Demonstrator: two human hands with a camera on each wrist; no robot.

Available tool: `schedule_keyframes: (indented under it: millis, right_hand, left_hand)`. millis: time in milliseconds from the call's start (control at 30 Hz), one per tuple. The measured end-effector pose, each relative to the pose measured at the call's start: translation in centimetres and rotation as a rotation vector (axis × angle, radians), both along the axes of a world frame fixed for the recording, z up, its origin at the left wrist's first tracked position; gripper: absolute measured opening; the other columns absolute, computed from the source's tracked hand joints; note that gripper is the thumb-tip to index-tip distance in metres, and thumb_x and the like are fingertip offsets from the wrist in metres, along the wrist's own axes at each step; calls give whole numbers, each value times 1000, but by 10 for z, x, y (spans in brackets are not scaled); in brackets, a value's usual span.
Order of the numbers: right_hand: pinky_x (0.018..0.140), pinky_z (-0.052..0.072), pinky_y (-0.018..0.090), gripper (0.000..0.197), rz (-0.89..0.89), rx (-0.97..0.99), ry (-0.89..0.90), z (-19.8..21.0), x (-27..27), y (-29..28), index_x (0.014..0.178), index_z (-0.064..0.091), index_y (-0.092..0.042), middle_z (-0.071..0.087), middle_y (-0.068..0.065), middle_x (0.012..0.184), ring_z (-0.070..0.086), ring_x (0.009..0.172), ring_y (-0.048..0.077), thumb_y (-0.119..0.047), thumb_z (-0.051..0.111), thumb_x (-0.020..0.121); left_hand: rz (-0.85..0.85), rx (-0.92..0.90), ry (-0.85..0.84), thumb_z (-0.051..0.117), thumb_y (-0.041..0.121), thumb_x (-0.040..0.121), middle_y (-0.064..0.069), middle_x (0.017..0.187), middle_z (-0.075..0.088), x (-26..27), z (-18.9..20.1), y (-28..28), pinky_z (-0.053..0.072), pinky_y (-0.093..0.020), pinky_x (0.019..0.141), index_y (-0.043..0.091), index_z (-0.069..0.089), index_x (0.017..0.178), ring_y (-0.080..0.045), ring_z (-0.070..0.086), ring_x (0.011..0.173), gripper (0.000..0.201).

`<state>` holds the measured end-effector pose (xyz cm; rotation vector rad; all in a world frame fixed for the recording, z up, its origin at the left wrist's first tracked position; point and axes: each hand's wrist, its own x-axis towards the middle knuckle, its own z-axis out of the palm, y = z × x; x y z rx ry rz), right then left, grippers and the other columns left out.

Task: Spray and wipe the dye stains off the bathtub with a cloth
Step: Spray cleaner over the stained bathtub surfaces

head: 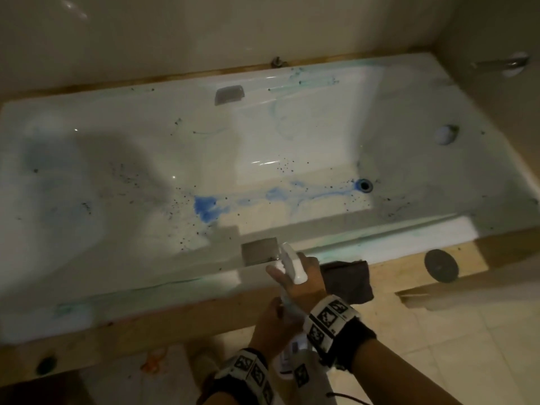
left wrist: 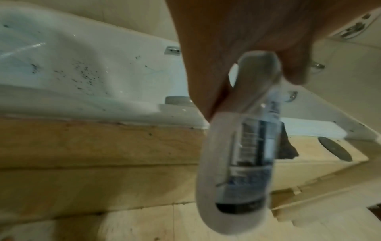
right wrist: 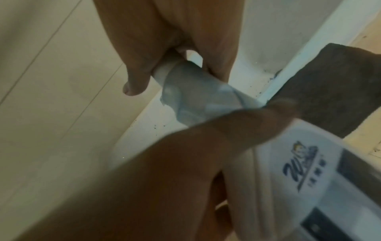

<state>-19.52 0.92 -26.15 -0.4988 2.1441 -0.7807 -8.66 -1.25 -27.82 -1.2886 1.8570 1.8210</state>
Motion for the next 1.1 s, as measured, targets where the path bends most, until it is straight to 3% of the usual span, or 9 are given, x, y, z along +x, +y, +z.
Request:
schedule_keyframes:
  millis: [133,233,300,367,467,567,700,867,1100]
  right_hand:
    - [86,38,23,66,326,59,67,-2,-27,26,120,49,-18,44,4,115,48,106,20,-44,78,66]
    - [95,44,25,67,261,-58,-181,2,-60,52,128,46,-12,44,10,130,49,114,20,-21,79,71]
    - [96,43,21,69,238,-83,-343,2,-81,75,135,39,-9,44,11,136,48,119,18,-10,75,75]
    - [98,39,18,73,382,37,-426,1,-91,96,139,34,-14,41,3,140,43,125,15,-11,73,76]
    - [103,38,27,70,609,247,-393,-14,-83,112,140,33,-24,45,-3,138,44,126,15,-22,70,80]
    - [104,39,33,49,532,247,-298,-25,-77,113,130,47,-26,54,-1,129,50,120,17,-28,63,84]
    - [105,38,30,50,501,193,-271,-20,-71,112,130,48,-24,53,-3,130,49,121,17,-31,64,84]
    - [104,39,36,64,475,180,-338,-16,-69,112,132,44,-25,53,-3,132,49,122,17,-36,72,75]
    - [102,42,31,55,511,256,-460,-7,-55,123,135,42,-13,49,7,136,51,120,22,-21,65,85]
  left_hand:
    - [48,-248,-25,71,21,79,-2,108,63,-26,1,14,42,-15,74,18,59,109,-18,60,102,33]
    - [130,-217,-57,76,17,74,-2,96,64,-39,2,15,50,-25,79,14,61,103,-18,62,91,33]
    - [168,-234,-72,76,14,74,0,80,62,-46,5,11,50,-27,71,15,62,82,-14,59,74,15]
    - [240,-151,-3,77,9,72,-1,75,63,-49,11,5,53,-29,69,16,61,72,-18,62,75,18]
    - [262,-30,65,76,15,75,1,86,64,-54,21,4,54,-31,80,20,59,81,-21,64,89,19]
    - [189,-38,39,71,25,81,-2,93,66,-64,27,2,51,-31,86,17,62,90,-19,63,90,14]
    - [484,133,251,82,48,58,-14,96,66,-75,32,0,54,-40,80,2,58,106,-29,66,88,71]
    - [733,150,325,75,15,75,-6,100,68,-97,37,2,54,-45,78,22,62,110,-27,67,77,38]
    - [717,329,158,72,4,75,-14,73,60,-105,36,0,48,-30,54,4,65,97,-22,57,59,23]
